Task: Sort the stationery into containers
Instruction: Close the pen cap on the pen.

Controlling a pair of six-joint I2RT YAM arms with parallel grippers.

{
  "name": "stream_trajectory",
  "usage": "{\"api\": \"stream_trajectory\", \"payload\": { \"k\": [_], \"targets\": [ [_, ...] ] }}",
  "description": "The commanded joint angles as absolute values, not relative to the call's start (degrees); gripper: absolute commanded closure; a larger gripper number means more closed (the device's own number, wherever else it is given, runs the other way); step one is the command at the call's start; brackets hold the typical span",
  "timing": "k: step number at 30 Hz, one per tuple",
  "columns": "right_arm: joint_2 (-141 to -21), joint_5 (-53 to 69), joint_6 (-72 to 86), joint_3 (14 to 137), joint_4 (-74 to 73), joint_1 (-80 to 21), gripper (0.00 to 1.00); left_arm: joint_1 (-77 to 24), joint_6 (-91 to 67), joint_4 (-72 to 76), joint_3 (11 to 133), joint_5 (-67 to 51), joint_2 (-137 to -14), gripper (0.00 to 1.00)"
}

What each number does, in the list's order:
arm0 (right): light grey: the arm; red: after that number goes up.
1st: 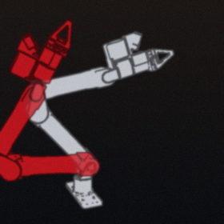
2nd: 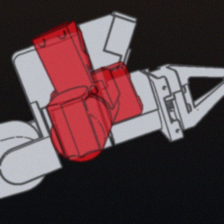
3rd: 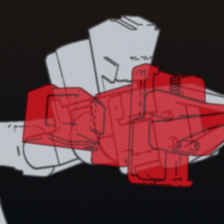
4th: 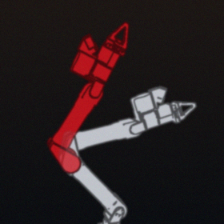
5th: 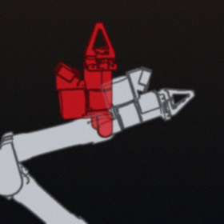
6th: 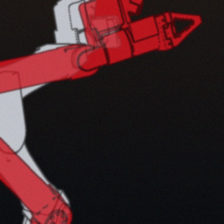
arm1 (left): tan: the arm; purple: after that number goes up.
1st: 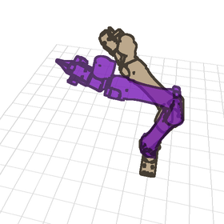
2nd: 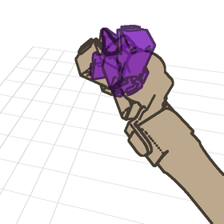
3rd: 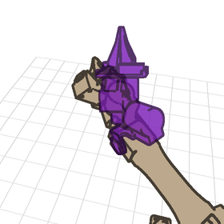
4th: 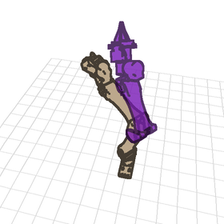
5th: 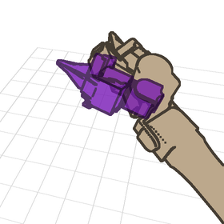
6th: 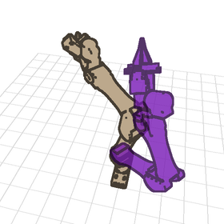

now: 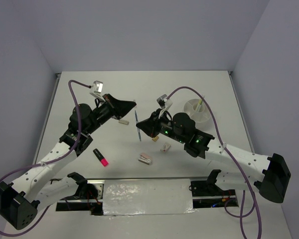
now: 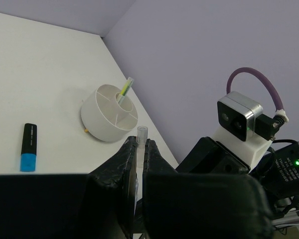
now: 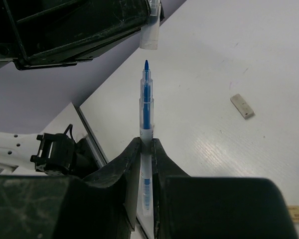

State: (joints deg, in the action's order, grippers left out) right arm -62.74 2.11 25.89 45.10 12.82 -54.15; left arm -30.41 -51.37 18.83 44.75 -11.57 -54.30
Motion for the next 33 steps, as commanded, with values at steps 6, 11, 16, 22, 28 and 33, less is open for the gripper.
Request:
{"api": "stream_trajectory", "payload": {
  "k": [6,11,16,22,28,33],
  "targets": [
    [-61.35,0.09,24.87,48.16,12.39,-54.76,1.0,-30.41,-50.1,21.36,45.88,-11.86,-54.23,1.0],
    [-61.61,0.09,24.7,48.69,12.31,-54.76,1.0,-30.41,-49.57,21.71,45.62,-12.13,-54.4,1.0],
    [-61.7,0.09,24.52,49.13,12.04,-54.67,1.0,-30.41,-49.31,21.97,44.83,-12.48,-54.49,1.0],
    [-61.35,-0.35,24.43,49.31,11.95,-54.76,1.0,-30.41,-48.87,21.53,44.47,-11.87,-54.58,1.0],
    [-61.79,-2.46,23.91,50.01,11.34,-54.75,1.0,-30.5,-49.22,22.15,44.47,-12.91,-54.67,1.0],
    [-62.4,-3.16,23.12,51.76,10.55,-54.67,1.0,-30.5,-48.78,22.24,44.47,-14.24,-54.58,1.0]
  ]
}}
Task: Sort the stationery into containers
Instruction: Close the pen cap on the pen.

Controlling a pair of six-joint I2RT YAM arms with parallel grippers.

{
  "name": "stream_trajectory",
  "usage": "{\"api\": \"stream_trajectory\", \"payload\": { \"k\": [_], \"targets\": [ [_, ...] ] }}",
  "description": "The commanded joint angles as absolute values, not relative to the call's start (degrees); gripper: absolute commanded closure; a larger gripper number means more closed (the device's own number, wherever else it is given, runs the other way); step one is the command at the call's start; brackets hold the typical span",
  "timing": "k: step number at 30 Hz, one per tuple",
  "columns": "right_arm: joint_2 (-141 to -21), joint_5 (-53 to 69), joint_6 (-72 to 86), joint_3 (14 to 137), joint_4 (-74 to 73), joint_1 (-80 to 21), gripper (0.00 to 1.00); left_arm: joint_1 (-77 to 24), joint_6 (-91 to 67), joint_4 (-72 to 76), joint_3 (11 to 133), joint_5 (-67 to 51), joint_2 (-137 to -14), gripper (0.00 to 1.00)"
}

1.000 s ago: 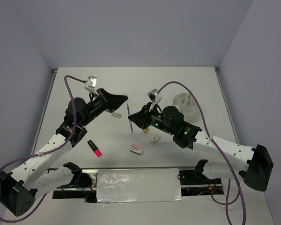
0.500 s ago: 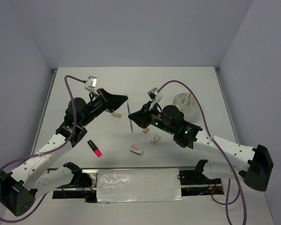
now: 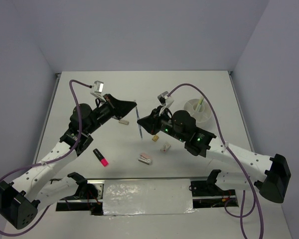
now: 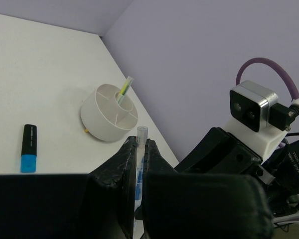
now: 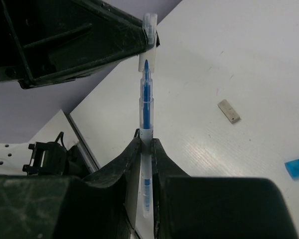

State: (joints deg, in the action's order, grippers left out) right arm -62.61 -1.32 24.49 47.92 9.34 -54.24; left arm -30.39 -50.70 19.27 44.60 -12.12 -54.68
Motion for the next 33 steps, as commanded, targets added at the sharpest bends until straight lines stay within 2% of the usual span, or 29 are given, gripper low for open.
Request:
{"api": "stream_trajectory", "payload": {
  "k": [1,9,11,14,17,18,20,22,25,26,33],
  "targets": [
    [-62.66,-3.16,22.85,52.46,10.2,-54.75,1.0,-30.5,-48.61,22.15,44.47,-14.59,-54.58,1.0],
    [-64.77,-3.51,21.36,57.03,8.79,-54.67,1.0,-30.41,-46.85,22.33,44.47,-17.93,-55.37,0.98],
    [-64.69,-4.3,21.1,57.48,8.88,-54.67,1.0,-30.41,-45.97,22.32,44.21,-18.54,-55.28,0.92],
    [-64.25,-6.58,20.22,58.88,9.05,-54.67,1.0,-30.41,-44.13,22.5,43.16,-19.86,-55.11,0.8],
    [-64.34,-7.74,19.51,59.85,8.96,-54.58,1.0,-30.41,-42.02,21.71,42.89,-20.57,-54.93,0.62],
    [-64.51,-7.39,19.25,60.55,8.7,-54.67,1.0,-30.41,-41.14,20.93,42.89,-20.65,-54.84,0.48],
    [-65.47,-4.14,18.9,61.08,8.79,-54.76,1.0,-30.41,-40.43,20.22,42.98,-20.31,-54.67,0.39],
    [-65.92,-2.47,19.07,60.47,9.93,-54.67,1.0,-30.5,-39.82,19.78,42.98,-20.3,-54.41,0.41],
    [-66.09,-1.59,19.6,58.98,11.42,-54.76,1.0,-30.41,-39.55,19.95,42.71,-20.3,-53.88,0.59],
    [-66.09,-1.06,19.6,58.63,11.77,-54.76,1.0,-30.5,-39.46,19.86,42.8,-20.22,-53.96,0.69],
    [-66.97,4.3,18.9,57.04,13.62,-54.76,1.0,-30.5,-39.46,23.72,41.84,-23.46,-53.7,0.78]
  ]
}}
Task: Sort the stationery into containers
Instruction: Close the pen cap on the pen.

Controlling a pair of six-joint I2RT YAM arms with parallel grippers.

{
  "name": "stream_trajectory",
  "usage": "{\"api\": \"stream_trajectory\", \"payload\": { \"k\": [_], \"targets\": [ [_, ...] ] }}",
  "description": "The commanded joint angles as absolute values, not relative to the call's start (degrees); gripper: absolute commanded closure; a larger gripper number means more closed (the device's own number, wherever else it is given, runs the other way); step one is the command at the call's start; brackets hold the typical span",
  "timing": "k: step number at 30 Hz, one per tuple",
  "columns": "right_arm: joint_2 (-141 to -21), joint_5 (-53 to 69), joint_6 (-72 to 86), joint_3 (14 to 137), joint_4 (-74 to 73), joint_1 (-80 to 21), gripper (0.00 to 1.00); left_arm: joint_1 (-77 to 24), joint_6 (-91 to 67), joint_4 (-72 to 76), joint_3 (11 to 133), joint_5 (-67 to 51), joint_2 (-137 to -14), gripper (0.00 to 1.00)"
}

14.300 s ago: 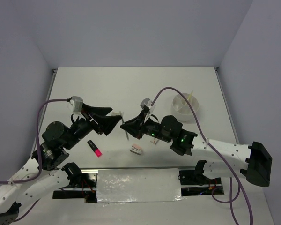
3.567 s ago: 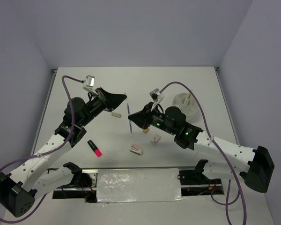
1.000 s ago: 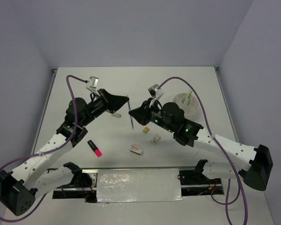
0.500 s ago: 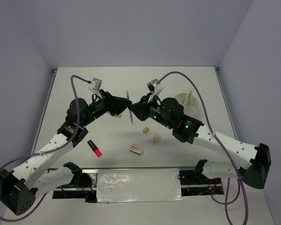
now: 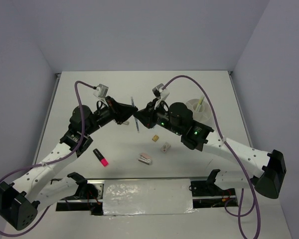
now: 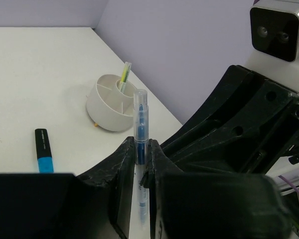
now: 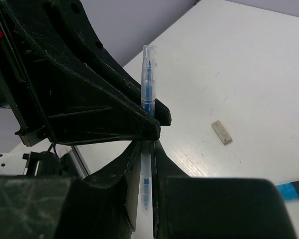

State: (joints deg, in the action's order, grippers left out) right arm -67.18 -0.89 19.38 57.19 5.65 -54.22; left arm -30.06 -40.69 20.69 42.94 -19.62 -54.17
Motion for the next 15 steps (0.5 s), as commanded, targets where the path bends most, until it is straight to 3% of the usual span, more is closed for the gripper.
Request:
{"api": "stream_trajectory", "payload": {
  "k": [1,4,5,6,7,9,13,15],
  "targets": [
    [-66.97,4.57,18.9,56.52,13.88,-54.76,1.0,-30.5,-39.55,24.34,41.49,-24.42,-53.61,0.82],
    [-66.71,5.27,18.46,55.64,14.76,-54.76,1.0,-30.41,-39.38,25.66,41.4,-26.09,-53.53,0.98],
    [-66.71,6.4,18.2,55.46,14.68,-54.76,0.96,-30.41,-39.29,26.1,41.48,-26.8,-53.44,1.0],
    [-66.8,7.02,17.85,55.55,14.42,-54.84,0.88,-30.41,-39.11,26.54,41.4,-27.42,-53.26,1.0],
    [-67.41,7.64,17.32,55.55,13.63,-54.58,0.73,-30.5,-38.94,27.41,40.87,-29.16,-53.09,1.0],
    [-68.02,9.48,17.4,55.55,13.45,-54.41,0.66,-30.41,-38.76,31.27,40.08,-31.28,-52.04,1.0],
    [-68.38,12.48,17.84,53.88,15.9,-54.4,0.66,-30.41,-38.85,37.08,37.8,-35.68,-50.01,1.0],
    [-68.12,12.83,17.67,53.61,16.26,-54.4,0.76,-30.5,-38.5,37.44,37.62,-36.3,-49.05,1.0]
  ]
}}
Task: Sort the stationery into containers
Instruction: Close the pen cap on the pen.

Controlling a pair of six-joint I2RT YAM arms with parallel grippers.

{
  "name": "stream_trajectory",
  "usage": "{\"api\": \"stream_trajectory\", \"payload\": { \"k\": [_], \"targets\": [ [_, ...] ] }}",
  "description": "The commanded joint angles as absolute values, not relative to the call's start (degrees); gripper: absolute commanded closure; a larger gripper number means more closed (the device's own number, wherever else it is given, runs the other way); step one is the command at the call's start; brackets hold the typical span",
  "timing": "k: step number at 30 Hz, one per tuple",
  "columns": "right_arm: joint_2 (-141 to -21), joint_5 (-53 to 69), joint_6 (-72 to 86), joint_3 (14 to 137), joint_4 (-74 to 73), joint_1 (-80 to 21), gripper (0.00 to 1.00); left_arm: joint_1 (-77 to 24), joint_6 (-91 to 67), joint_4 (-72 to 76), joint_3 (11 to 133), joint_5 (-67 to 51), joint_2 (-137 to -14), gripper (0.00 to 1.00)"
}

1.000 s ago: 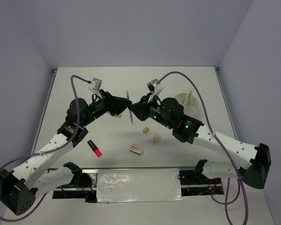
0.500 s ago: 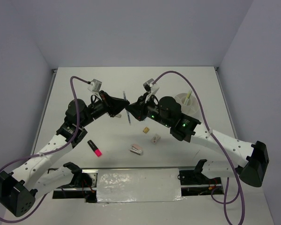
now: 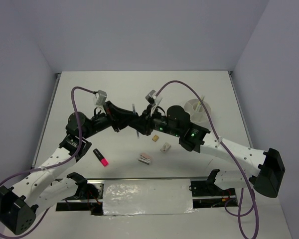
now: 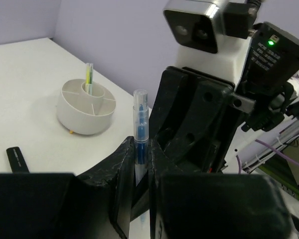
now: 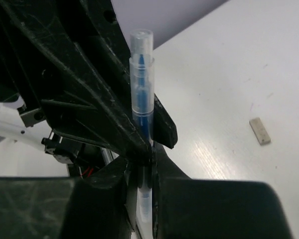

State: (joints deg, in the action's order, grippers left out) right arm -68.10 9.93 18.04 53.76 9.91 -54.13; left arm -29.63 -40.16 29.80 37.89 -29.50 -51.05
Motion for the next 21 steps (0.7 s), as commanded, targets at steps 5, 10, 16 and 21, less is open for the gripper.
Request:
{"api": "stream_trajectory", "payload": {
  "k": [5,10,16,21],
  "targets": [
    [-66.71,11.87,17.58,52.56,17.05,-54.4,1.0,-30.59,-37.09,34.37,38.06,-33.41,-48.08,0.66],
    [-67.32,12.22,17.75,52.3,16.96,-54.4,1.0,-30.5,-37.09,29.8,40.33,-28.13,-47.64,0.16],
    [-68.38,14.85,17.93,52.65,17.49,-54.32,1.0,-30.5,-36.74,25.15,44.47,-22.6,-47.72,0.21],
    [-68.64,14.85,17.23,53.61,16.52,-54.32,1.0,-30.5,-37.44,24.69,45.53,-21.36,-48.16,0.32]
  ]
}}
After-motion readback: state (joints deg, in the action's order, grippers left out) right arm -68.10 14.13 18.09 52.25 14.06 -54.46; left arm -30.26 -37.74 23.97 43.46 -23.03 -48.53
